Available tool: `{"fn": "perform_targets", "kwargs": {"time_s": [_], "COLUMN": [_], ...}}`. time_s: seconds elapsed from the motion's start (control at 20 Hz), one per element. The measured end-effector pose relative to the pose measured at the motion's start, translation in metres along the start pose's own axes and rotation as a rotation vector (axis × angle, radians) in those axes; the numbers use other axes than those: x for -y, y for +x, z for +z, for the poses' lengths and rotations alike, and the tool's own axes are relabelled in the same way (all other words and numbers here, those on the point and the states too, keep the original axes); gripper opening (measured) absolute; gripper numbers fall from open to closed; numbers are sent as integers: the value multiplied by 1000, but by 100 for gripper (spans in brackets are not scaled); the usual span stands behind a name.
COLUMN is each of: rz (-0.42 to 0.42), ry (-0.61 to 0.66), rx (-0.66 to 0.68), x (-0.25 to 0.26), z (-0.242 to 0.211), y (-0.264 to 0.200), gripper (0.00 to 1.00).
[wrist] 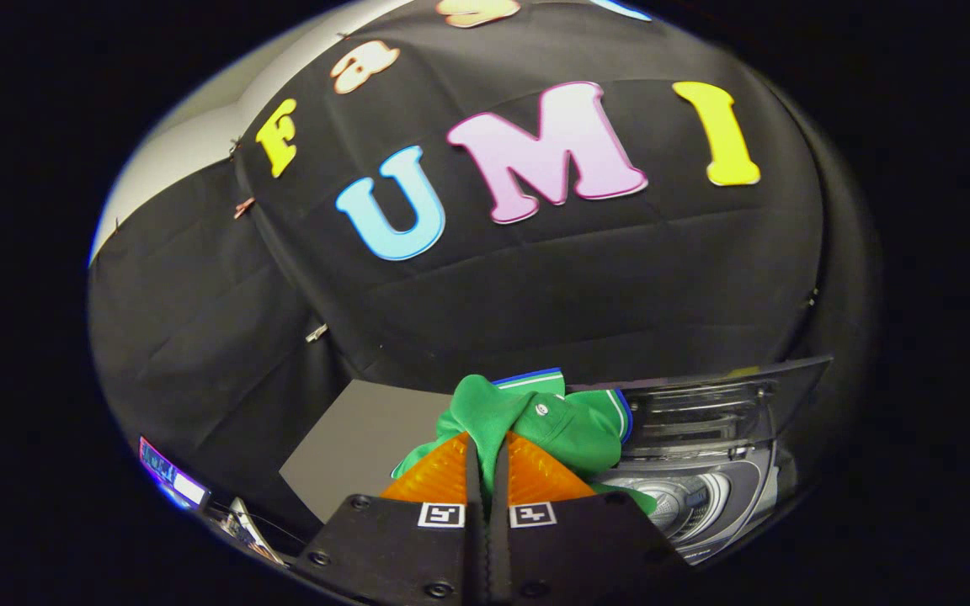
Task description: Put the clothes into the washing machine and then close the washing machine lid.
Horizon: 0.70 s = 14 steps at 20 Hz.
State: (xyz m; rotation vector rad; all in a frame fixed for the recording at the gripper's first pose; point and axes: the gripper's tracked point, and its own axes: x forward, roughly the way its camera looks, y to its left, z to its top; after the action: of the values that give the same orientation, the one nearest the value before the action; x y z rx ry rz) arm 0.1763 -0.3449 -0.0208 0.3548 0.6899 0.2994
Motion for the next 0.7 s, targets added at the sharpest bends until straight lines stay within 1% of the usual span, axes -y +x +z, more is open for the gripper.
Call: {"fn": "perform_targets", "kwargs": {"time_s": [0.15, 0.25, 0.35, 0.45, 0.6, 0.7], "rz": [0, 15, 6, -16, -62, -91], "ry": [1, -3, -25, -29, 42, 41], "rx": [-17, -57, -89, -104, -147, -157], "x": [52, 78, 100, 122, 157, 179], "z": [-5, -16, -27, -39, -65, -78], "y": [-7, -7, -1, 9, 23, 28], "gripper": [5, 5, 5, 5, 5, 5]}}
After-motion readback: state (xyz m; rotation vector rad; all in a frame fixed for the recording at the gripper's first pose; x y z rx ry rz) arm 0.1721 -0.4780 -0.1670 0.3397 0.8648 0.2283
